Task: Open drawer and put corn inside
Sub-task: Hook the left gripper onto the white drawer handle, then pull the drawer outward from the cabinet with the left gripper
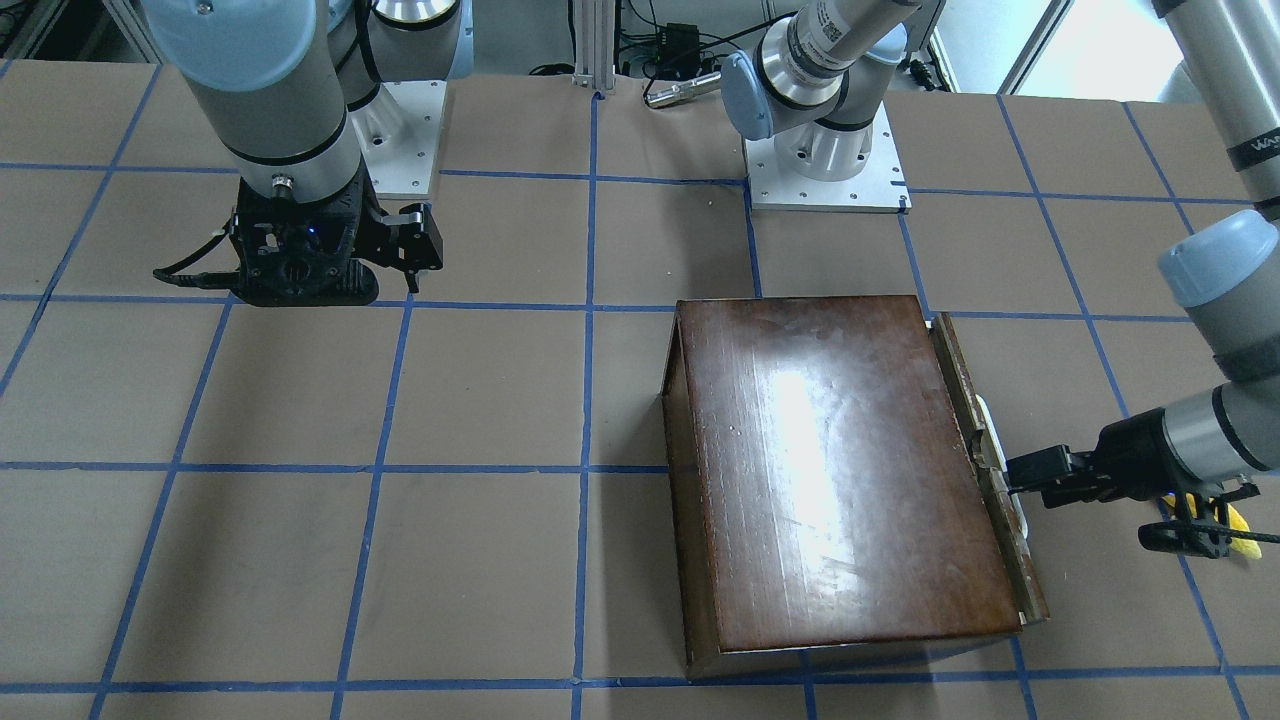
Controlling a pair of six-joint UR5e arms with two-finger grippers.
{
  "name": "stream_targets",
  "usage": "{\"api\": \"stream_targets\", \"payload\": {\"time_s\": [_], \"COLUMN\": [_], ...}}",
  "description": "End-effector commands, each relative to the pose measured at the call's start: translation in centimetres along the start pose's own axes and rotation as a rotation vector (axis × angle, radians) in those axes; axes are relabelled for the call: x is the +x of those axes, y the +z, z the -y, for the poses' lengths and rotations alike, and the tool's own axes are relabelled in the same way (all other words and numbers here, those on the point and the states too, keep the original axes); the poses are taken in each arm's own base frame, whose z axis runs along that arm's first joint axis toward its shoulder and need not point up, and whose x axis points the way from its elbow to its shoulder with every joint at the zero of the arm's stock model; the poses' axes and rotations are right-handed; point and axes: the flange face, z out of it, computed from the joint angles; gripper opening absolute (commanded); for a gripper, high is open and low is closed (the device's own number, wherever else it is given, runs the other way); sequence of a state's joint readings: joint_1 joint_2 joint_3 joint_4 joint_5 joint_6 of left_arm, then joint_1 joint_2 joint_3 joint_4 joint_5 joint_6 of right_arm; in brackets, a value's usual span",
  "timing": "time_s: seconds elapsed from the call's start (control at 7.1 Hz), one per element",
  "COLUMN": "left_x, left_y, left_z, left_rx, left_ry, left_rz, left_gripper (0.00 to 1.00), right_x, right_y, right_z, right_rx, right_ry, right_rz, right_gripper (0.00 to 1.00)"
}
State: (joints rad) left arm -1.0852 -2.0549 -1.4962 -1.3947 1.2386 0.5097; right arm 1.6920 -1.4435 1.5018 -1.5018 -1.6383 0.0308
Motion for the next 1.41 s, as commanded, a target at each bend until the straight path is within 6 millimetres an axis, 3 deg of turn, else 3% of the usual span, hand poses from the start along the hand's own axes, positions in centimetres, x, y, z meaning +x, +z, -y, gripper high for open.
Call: {"api": "stream_targets", "payload": {"time_s": [0.0,0.56,0.99,1.27], "left_x": [-0.1,-0.3,-2.6,-2.7], "left_y": [-0.5,-0.8,-1.7,-2.8], "left_z": [0.2,0.3,-0.3,0.3], "left_rx": [0.008,0.012,0.019,0.043], "left_ry": [0.006,0.04,0.026,0.037], "left_rz": [0.017,0.045,0.056,0.074], "left_gripper": [1.0,1.0,1.0,1.0], "right_x": [0.0,0.0,0.0,0.0], "right_y": [0.0,0.0,0.0,0.0], "right_z": [0.0,0.0,0.0,0.0], "right_rx": [0.0,0.0,0.0,0.0], "right_ry": [0.0,0.001,0.0,0.001], "right_rz": [0.0,0.0,0.0,0.0], "right_gripper": [1.0,1.0,1.0,1.0]}}
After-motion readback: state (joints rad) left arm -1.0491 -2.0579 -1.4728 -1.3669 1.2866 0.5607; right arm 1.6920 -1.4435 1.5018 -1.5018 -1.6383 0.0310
